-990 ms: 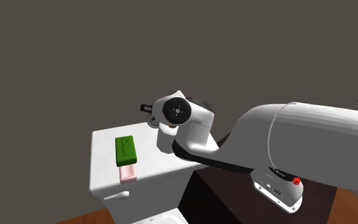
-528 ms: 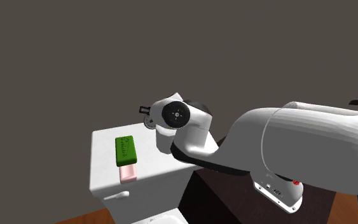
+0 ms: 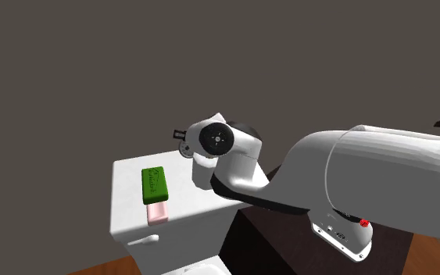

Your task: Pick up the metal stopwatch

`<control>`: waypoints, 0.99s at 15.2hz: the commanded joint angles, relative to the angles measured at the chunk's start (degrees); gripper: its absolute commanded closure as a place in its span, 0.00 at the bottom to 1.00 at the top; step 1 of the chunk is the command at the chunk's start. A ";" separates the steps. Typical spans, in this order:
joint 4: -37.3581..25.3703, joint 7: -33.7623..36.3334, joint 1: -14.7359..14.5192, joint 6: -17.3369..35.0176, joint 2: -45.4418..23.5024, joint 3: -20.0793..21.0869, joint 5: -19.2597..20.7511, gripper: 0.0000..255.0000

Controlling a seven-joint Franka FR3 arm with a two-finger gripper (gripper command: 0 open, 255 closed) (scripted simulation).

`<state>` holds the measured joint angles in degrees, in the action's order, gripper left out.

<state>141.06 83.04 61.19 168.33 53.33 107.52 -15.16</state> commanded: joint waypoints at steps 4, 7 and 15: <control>0.77 -1.38 -2.86 -2.92 -1.34 -4.03 0.89 1.00; 0.90 -2.31 -4.74 -4.50 -2.08 -6.73 1.46 1.00; 0.79 -4.23 -8.51 -7.88 -3.27 -12.27 2.58 1.00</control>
